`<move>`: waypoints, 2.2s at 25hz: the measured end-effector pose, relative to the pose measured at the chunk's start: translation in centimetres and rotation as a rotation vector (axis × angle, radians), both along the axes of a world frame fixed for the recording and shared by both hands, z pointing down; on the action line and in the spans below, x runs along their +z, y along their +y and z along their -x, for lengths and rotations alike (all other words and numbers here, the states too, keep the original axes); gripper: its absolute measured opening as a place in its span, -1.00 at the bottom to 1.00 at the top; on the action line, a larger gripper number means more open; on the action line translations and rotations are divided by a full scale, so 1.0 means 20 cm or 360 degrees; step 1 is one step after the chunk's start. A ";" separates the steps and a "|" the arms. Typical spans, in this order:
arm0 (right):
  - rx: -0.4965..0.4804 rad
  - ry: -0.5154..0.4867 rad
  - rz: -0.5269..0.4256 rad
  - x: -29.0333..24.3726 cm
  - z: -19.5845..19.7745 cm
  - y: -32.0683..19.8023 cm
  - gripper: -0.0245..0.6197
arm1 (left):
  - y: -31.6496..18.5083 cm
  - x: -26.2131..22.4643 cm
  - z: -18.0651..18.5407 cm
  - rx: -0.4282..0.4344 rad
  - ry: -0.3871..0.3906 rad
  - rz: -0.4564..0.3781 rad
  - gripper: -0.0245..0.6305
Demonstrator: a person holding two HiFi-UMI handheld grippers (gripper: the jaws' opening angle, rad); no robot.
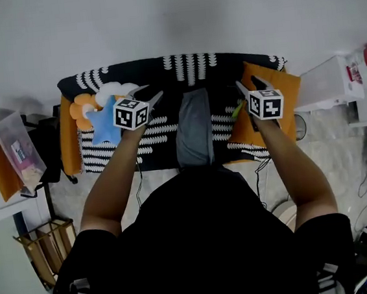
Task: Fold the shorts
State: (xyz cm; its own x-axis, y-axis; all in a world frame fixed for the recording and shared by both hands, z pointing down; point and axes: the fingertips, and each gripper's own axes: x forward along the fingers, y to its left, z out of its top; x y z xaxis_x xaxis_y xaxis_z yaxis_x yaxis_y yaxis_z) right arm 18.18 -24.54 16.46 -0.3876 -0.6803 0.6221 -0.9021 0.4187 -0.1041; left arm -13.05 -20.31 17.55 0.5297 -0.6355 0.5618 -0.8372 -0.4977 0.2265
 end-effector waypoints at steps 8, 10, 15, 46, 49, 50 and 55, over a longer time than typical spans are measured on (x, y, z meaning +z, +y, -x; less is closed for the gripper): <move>-0.0062 -0.0133 0.0096 0.26 -0.08 -0.11 -0.14 | -0.10 0.15 -0.11 -0.0042 -0.0067 0.0093 -0.33; -0.0084 -0.0127 0.0133 0.35 -0.10 -0.15 -0.17 | -0.13 0.20 -0.14 -0.0063 -0.0084 0.0120 -0.33; -0.0147 -0.0164 0.0282 0.63 -0.13 -0.21 -0.23 | -0.20 0.33 -0.22 -0.0116 -0.0117 0.0194 -0.33; -0.0057 -0.0129 0.0677 2.09 0.19 -0.47 -0.28 | -0.51 1.81 -0.19 0.0016 -0.0015 0.0697 -0.26; -0.0021 -0.0121 0.0698 2.25 0.23 -0.49 -0.28 | -0.56 1.99 -0.20 0.0046 -0.0001 0.0717 -0.26; -0.0002 -0.0130 0.0708 2.30 0.24 -0.50 -0.28 | -0.57 2.05 -0.21 0.0061 0.0002 0.0726 -0.25; 0.0038 -0.0126 0.0754 2.55 0.32 -0.52 -0.27 | -0.59 2.34 -0.27 0.0138 0.0018 0.0778 -0.23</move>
State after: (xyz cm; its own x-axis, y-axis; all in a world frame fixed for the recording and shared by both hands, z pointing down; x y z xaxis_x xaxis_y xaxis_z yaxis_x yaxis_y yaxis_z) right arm 11.74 -34.88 67.44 -0.4341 -0.3384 0.8349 -0.8924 0.2880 -0.3474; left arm -7.70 -32.18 64.43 0.5768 -0.2522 0.7770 -0.7935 -0.3988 0.4596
